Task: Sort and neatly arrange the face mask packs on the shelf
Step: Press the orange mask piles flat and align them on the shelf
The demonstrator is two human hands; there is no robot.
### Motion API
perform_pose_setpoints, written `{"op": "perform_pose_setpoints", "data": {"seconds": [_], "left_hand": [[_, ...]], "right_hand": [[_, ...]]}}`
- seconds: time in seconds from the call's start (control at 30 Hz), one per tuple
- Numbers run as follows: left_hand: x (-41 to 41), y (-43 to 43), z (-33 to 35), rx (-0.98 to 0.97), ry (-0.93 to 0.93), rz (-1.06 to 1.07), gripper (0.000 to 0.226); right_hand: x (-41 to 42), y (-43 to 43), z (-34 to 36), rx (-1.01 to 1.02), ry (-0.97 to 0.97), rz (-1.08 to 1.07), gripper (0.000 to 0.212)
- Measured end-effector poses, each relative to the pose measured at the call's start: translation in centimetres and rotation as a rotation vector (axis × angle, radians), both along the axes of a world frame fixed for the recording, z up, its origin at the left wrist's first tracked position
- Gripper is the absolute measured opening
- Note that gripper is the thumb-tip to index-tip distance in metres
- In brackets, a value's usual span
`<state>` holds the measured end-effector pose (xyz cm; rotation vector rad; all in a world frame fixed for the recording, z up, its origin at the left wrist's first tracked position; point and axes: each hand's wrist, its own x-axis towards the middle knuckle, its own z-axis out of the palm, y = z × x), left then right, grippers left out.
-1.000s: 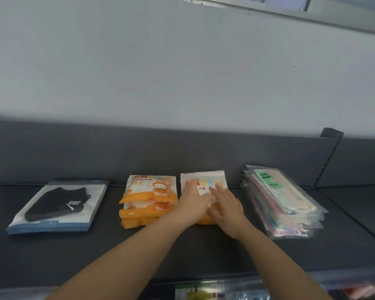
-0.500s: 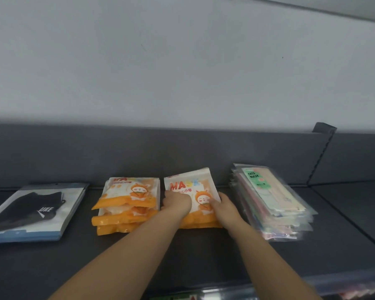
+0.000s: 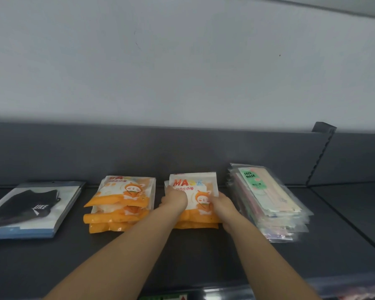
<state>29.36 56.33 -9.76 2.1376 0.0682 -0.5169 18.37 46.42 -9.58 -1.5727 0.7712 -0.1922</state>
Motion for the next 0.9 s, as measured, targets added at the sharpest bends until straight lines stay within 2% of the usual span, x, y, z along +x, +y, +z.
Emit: {"op": "perform_pose_setpoints", "data": {"seconds": [0.1, 0.23, 0.37, 0.57, 0.7, 0.8, 0.9], "left_hand": [[-0.6, -0.2, 0.5, -0.006, 0.006, -0.028, 0.065], [-0.5, 0.5, 1.1, -0.063, 0.021, 0.019, 0.047], [-0.7, 1.6, 1.9, -0.288, 0.137, 0.119, 0.028], [-1.9, 3.4, 2.7, -0.515, 0.102, 0.059, 0.022], [-3.6, 4.2, 5.6, -0.36, 0.087, -0.003, 0.046], [-4.4, 5.0, 7.7, -0.433, 0.053, -0.02, 0.053], [-3.9, 7.1, 9.8, -0.566, 0.067, 0.006, 0.045]], "right_hand": [[-0.1, 0.0, 0.0, -0.075, 0.014, 0.001, 0.043], [-0.1, 0.3, 0.3, -0.106, 0.041, 0.027, 0.055], [-0.3, 0.3, 1.3, -0.116, 0.024, -0.002, 0.06], [-0.6, -0.5, 1.3, -0.189, 0.003, -0.092, 0.057], [-0.9, -0.3, 1.6, -0.267, -0.028, -0.14, 0.052], [-1.0, 0.3, 2.3, -0.314, -0.077, -0.208, 0.048], [-1.2, 1.5, 3.9, -0.346, -0.133, -0.226, 0.046]]}}
